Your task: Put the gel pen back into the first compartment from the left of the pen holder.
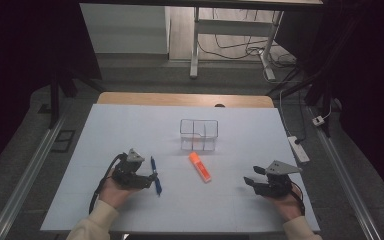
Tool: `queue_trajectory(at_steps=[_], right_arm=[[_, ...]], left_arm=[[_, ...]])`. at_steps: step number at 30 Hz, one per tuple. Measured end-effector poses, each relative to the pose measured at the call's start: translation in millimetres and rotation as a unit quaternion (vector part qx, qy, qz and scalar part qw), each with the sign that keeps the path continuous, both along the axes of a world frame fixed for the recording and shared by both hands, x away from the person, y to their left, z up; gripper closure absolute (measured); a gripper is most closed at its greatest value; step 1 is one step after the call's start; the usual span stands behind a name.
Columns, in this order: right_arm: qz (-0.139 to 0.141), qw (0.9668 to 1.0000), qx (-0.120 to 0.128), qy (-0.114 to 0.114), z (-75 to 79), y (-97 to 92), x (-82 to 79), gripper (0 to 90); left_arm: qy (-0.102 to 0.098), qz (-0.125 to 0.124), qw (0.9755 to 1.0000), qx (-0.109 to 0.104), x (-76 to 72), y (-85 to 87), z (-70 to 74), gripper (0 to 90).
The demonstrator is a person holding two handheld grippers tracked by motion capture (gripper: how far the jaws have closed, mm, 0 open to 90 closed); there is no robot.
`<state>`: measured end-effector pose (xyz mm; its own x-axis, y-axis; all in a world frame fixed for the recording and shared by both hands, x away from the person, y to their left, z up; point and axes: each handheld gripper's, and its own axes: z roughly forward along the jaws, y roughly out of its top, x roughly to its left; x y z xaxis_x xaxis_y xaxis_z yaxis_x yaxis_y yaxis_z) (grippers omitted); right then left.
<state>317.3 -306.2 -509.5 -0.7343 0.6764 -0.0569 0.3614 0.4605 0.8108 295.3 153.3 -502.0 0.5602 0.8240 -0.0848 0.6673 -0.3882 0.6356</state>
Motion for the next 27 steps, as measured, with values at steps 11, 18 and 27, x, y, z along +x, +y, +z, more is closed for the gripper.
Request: queue_trajectory(at_steps=[11, 18, 27], right_arm=[[0.002, 0.9999, -0.013, 0.000, -1.3, 2.1, -0.3, 40.9], [0.002, 0.9999, -0.012, -0.001, -2.1, 2.9, -0.1, 40.7], [0.005, 0.9998, -0.018, 0.001, -3.7, 3.4, 0.6, 40.5]], left_arm=[[0.032, -0.011, 0.9992, 0.024, 13.5, -15.2, -7.0, 26.6], [0.053, -0.011, 0.9979, 0.035, 20.5, -22.1, -12.2, 30.0], [0.073, -0.004, 0.9959, 0.053, 25.0, -28.3, -17.6, 33.0]])
